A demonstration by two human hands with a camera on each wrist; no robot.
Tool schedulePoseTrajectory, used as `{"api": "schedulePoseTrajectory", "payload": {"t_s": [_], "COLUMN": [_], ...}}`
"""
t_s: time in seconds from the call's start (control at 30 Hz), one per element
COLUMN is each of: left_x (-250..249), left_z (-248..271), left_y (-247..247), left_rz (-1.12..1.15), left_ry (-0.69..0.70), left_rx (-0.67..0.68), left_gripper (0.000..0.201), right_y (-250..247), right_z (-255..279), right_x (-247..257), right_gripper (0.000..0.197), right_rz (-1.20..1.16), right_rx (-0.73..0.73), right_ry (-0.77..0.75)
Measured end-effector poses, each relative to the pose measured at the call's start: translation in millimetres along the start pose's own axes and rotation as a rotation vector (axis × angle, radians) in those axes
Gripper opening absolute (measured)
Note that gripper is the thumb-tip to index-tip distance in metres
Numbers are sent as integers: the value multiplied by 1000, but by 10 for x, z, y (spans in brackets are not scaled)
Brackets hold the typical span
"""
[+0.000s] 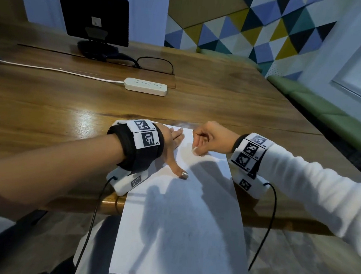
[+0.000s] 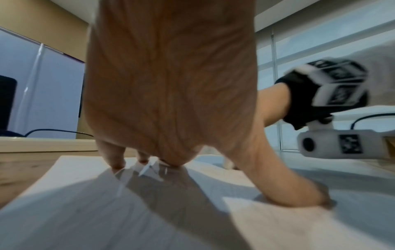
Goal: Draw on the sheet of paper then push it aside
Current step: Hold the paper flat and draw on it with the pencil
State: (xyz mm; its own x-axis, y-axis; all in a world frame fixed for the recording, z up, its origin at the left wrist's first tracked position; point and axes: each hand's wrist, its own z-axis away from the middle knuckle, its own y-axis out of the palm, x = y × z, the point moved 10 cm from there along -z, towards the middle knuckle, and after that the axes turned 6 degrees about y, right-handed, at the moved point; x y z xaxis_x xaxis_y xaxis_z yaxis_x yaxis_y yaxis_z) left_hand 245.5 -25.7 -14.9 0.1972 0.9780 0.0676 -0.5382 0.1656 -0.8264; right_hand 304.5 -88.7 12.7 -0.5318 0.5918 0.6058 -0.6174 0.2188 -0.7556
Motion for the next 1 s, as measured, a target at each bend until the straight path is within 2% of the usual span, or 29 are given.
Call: {"api": "schedulePoseTrajectory", "payload": {"t_s": [0.1, 0.23, 0.37, 0.5, 0.6, 0.73, 0.87, 1.0], "left_x": [-9, -10, 9, 12, 16, -5, 33, -3], "left_z": [15, 50, 69, 63, 49, 51, 22, 55], "left_y": [-18, -13, -8, 4, -3, -15, 11, -12], "left_rz": [-51, -11, -1, 1, -1, -26, 3, 17], "left_ry": [-3, 2, 2, -3, -2, 8, 14, 32], "left_rx": [26, 27, 19, 14, 15, 8, 14, -1], "left_gripper": [123, 121, 121, 121, 121, 120, 123, 120], "right_y": [144, 6, 183, 73, 192, 38, 195, 92], "right_z": [39, -54, 11, -25, -5, -82, -67, -133], "right_x": [63, 51, 63, 70, 140, 113, 198, 185], "right_gripper": [17, 18, 18, 19, 18, 18, 14, 19], "right_rz": [-8, -18, -53, -58, -33, -47, -30, -9], "right_rx": [115, 12, 102, 9, 64, -15, 50, 5], "right_ry": [-15, -4, 0, -1, -22, 3, -28, -14]}}
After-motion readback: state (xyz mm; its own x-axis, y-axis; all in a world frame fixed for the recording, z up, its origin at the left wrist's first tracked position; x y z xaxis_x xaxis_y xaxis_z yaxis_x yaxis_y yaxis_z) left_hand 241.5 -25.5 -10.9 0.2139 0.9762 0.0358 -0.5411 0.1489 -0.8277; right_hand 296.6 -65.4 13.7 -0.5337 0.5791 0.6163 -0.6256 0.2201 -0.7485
